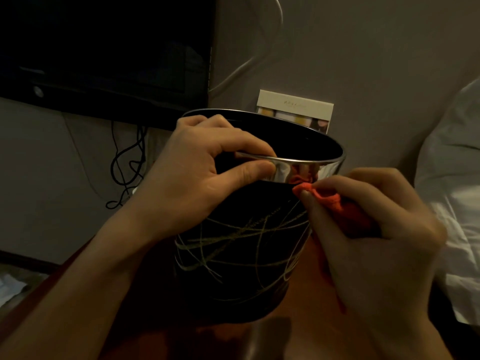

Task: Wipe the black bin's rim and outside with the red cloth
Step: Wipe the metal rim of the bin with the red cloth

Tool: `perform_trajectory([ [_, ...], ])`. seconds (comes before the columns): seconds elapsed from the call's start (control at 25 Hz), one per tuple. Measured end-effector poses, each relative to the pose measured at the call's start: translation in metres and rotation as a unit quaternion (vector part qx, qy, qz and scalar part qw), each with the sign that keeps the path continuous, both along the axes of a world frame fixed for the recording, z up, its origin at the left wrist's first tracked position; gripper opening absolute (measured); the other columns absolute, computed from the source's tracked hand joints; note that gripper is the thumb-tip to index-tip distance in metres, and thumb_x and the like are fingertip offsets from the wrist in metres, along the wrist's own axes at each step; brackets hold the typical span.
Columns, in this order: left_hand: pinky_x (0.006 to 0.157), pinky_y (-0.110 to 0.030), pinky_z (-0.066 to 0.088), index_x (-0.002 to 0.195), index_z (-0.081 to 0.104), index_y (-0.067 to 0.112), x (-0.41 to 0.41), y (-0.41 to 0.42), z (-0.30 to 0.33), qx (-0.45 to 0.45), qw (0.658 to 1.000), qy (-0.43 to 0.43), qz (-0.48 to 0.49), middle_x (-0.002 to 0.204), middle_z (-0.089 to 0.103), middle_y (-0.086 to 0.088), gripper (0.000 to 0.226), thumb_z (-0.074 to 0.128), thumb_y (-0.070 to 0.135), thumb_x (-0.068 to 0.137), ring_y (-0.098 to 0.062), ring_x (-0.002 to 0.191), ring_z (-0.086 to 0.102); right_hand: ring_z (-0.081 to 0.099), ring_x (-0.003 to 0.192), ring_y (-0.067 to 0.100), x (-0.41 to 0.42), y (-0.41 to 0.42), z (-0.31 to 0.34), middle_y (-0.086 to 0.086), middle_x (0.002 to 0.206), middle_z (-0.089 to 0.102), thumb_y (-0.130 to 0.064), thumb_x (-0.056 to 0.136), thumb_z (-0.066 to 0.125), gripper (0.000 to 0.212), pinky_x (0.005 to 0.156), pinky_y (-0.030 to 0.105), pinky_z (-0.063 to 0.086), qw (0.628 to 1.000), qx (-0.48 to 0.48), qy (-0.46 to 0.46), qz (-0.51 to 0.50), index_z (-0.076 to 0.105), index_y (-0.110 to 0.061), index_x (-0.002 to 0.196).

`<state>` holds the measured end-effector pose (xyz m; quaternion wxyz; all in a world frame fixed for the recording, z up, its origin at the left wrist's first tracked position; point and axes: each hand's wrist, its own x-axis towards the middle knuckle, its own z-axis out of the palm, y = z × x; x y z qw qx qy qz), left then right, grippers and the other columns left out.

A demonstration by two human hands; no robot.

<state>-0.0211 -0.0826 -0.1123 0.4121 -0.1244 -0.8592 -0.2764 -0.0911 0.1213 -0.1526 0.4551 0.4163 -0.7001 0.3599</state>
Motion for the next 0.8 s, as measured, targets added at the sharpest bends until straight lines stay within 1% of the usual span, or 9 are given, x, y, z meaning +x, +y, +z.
perform_trajectory([
  [0.04,0.097,-0.019,0.027,0.098,0.061,0.045,0.0,-0.001,0.0,-0.002,1.0,0.001,0.001,0.09,0.059,0.02,0.017,0.061,0.046,0.082,-0.003,0.099,0.053,0.055,0.089,0.002,0.0,-0.001,-0.004,0.0,0.102,0.06,-0.026,0.089,0.08,0.019,0.079,0.005,0.043,1.0,-0.01,0.002,0.017,0.079,-0.01,0.1],
  [0.08,0.097,-0.018,0.026,0.099,0.061,0.045,0.0,-0.001,0.0,-0.003,1.0,0.001,0.003,0.09,0.059,0.02,0.017,0.062,0.046,0.082,-0.003,0.098,0.052,0.056,0.089,0.003,0.006,-0.009,-0.019,0.0,0.104,0.061,-0.027,0.09,0.078,0.02,0.078,0.008,0.045,1.0,-0.008,-0.011,0.004,0.08,-0.01,0.1],
  [0.16,0.098,-0.02,0.027,0.099,0.061,0.044,-0.001,-0.001,-0.001,-0.001,1.0,0.003,0.003,0.09,0.059,0.02,0.017,0.063,0.044,0.082,-0.003,0.098,0.053,0.058,0.09,0.007,0.004,-0.01,-0.019,0.002,0.106,0.064,-0.029,0.09,0.074,0.023,0.075,0.015,0.048,0.999,0.038,-0.016,0.029,0.081,-0.011,0.102],
  [0.2,0.098,-0.022,0.028,0.099,0.062,0.044,-0.001,-0.001,-0.001,0.002,1.0,0.005,0.0,0.089,0.059,0.019,0.017,0.063,0.043,0.082,-0.004,0.098,0.053,0.059,0.091,0.008,0.004,-0.012,-0.017,0.002,0.107,0.065,-0.03,0.09,0.073,0.023,0.075,0.016,0.048,0.999,0.041,-0.008,0.021,0.081,-0.012,0.103],
  [0.32,0.098,-0.025,0.029,0.098,0.062,0.045,-0.001,-0.002,-0.001,0.007,1.0,0.003,-0.001,0.089,0.059,0.019,0.017,0.063,0.045,0.082,-0.006,0.097,0.054,0.058,0.09,0.009,0.003,-0.007,-0.018,-0.003,0.107,0.057,-0.03,0.09,0.078,0.024,0.079,0.011,0.045,1.0,0.008,0.006,-0.016,0.081,-0.01,0.102],
  [0.4,0.098,-0.025,0.029,0.098,0.062,0.046,-0.001,-0.002,-0.001,0.007,1.0,0.005,0.0,0.088,0.059,0.018,0.016,0.063,0.044,0.082,-0.005,0.097,0.054,0.056,0.09,0.009,0.002,-0.003,-0.012,-0.002,0.107,0.056,-0.028,0.09,0.079,0.024,0.081,0.007,0.043,0.999,-0.015,0.011,-0.027,0.08,-0.008,0.103],
  [0.56,0.096,-0.023,0.029,0.097,0.063,0.043,-0.001,-0.002,-0.001,0.01,1.0,0.007,-0.005,0.087,0.058,0.02,0.016,0.065,0.04,0.082,-0.002,0.095,0.053,0.059,0.09,0.011,0.006,-0.012,-0.022,0.004,0.106,0.065,-0.028,0.089,0.077,0.023,0.082,0.008,0.043,0.999,0.026,0.005,-0.021,0.081,-0.01,0.101],
  [0.68,0.096,-0.023,0.029,0.097,0.062,0.045,-0.001,-0.002,-0.001,0.012,1.0,0.001,-0.003,0.088,0.058,0.021,0.016,0.064,0.042,0.082,-0.002,0.097,0.052,0.054,0.09,0.006,0.0,-0.002,-0.012,0.002,0.106,0.06,-0.026,0.088,0.079,0.025,0.083,0.007,0.043,0.999,-0.005,0.015,-0.034,0.08,-0.007,0.103],
  [0.8,0.097,-0.025,0.03,0.097,0.062,0.046,0.0,-0.002,-0.002,0.011,1.0,0.0,0.0,0.09,0.06,0.017,0.015,0.063,0.045,0.082,-0.008,0.099,0.053,0.053,0.09,0.006,0.001,-0.002,-0.012,0.002,0.105,0.059,-0.031,0.089,0.078,0.028,0.082,0.006,0.044,1.0,-0.005,0.011,-0.029,0.08,-0.006,0.103],
])
